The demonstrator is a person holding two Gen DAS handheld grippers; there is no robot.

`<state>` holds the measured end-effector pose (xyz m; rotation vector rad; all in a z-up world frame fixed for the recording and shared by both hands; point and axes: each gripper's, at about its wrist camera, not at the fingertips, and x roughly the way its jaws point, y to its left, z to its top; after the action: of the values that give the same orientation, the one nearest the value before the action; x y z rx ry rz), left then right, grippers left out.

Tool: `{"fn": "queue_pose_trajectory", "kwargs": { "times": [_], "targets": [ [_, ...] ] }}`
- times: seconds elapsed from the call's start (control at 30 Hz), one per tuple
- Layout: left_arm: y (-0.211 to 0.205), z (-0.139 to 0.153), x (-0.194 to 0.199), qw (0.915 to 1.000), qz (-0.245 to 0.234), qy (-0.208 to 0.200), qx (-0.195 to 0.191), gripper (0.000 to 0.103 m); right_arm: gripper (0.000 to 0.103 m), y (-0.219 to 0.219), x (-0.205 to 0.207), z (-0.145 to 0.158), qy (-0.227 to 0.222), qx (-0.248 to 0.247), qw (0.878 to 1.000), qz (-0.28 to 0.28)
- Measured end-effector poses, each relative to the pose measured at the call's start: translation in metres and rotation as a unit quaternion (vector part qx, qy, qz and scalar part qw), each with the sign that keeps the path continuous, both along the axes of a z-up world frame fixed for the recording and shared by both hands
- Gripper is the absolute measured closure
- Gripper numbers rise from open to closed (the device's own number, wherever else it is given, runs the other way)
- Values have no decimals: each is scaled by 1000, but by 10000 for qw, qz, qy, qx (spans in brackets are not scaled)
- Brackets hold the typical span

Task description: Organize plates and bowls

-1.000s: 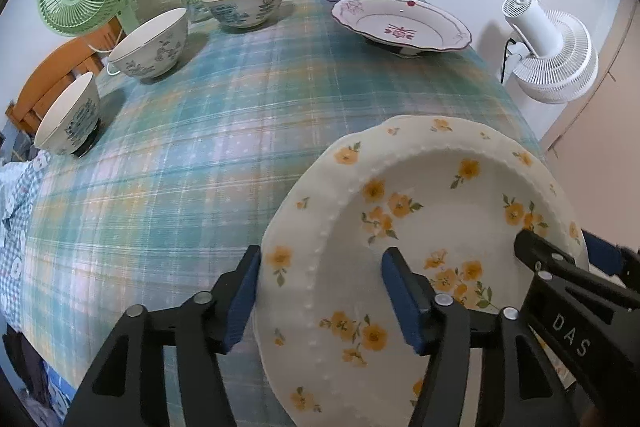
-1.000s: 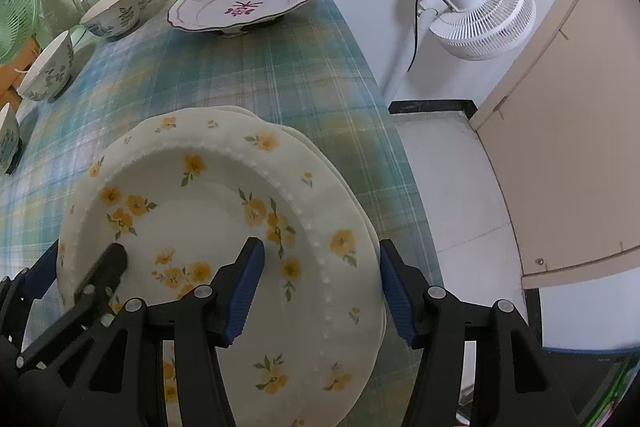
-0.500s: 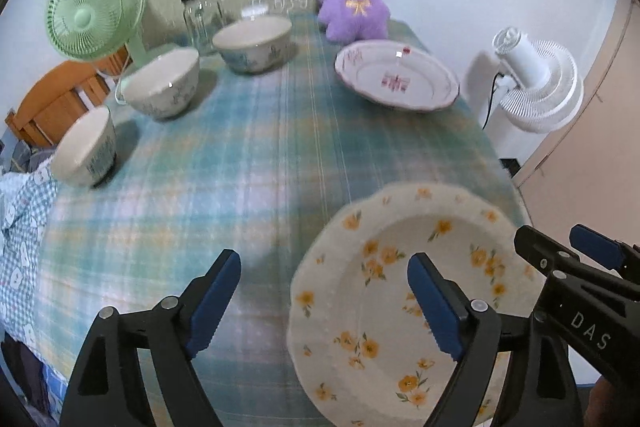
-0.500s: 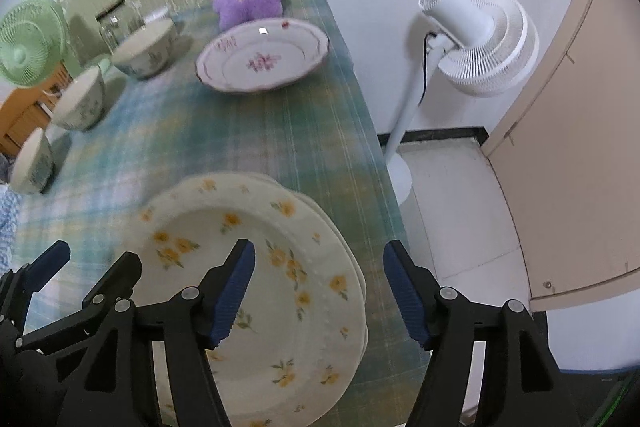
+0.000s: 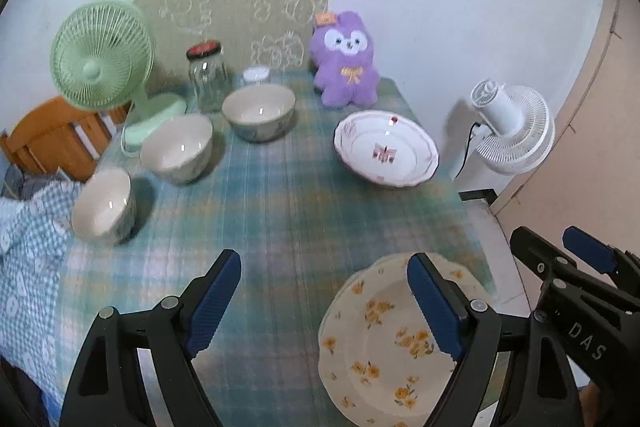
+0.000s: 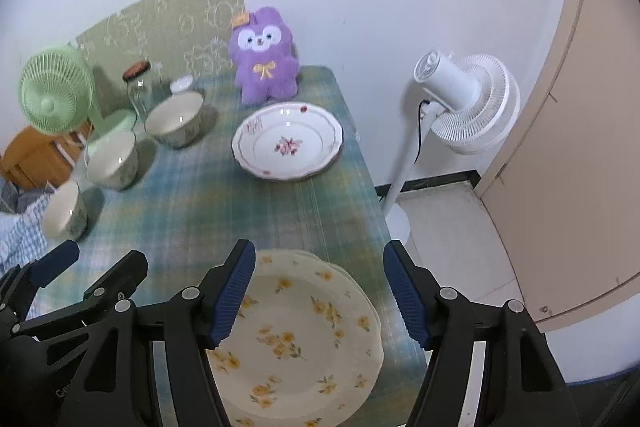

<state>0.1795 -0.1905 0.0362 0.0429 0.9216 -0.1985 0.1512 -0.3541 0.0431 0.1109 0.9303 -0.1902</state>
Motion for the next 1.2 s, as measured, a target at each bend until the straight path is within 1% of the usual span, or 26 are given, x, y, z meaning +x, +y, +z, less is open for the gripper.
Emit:
{"fn": "queue_pose_trajectory", "kwargs": {
  "times": [0.1, 0.17, 0.27, 0.47, 0.6, 0.77, 0.9, 1.03, 1.13, 1.2],
  "targets": [
    [-2, 15, 7, 9998, -75, -155, 112, 16, 33, -1, 4, 14, -100, 113, 9999, -65],
    [-4, 23, 10, 9996, -40, -252, 108, 16, 33, -3, 10, 20, -123, 176, 9997, -86],
    [-10, 32, 24, 9996, 36, -277, 105, 16, 33, -7, 23, 30, -183, 179, 9997, -32],
    [-25, 32, 59, 9996, 201, -223, -2, 16, 33, -23, 60, 34, -173, 164, 9996, 149],
    [-38, 29, 84, 9994, 217, -259, 57, 16, 33, -36, 89, 33, -227, 93, 9993, 277],
    [-52, 20, 118, 9987, 387, -298, 138, 16, 33, -52, 126, 22, -177, 149, 9988, 437],
    [-61, 8, 142, 9985, 471, -214, 191, 16, 33, -58, 153, 11, -132, 78, 9987, 494],
    [-67, -14, 167, 9985, 500, -59, 225, 17, 33, -63, 180, -6, -49, -37, 9985, 547],
    [-70, -34, 185, 9979, 572, 49, 288, 19, 33, -66, 201, -26, 73, 66, 9980, 629],
    [-74, -49, 196, 9975, 597, 109, 357, 22, 33, -68, 217, -42, 178, 141, 9975, 668]
  ]
}}
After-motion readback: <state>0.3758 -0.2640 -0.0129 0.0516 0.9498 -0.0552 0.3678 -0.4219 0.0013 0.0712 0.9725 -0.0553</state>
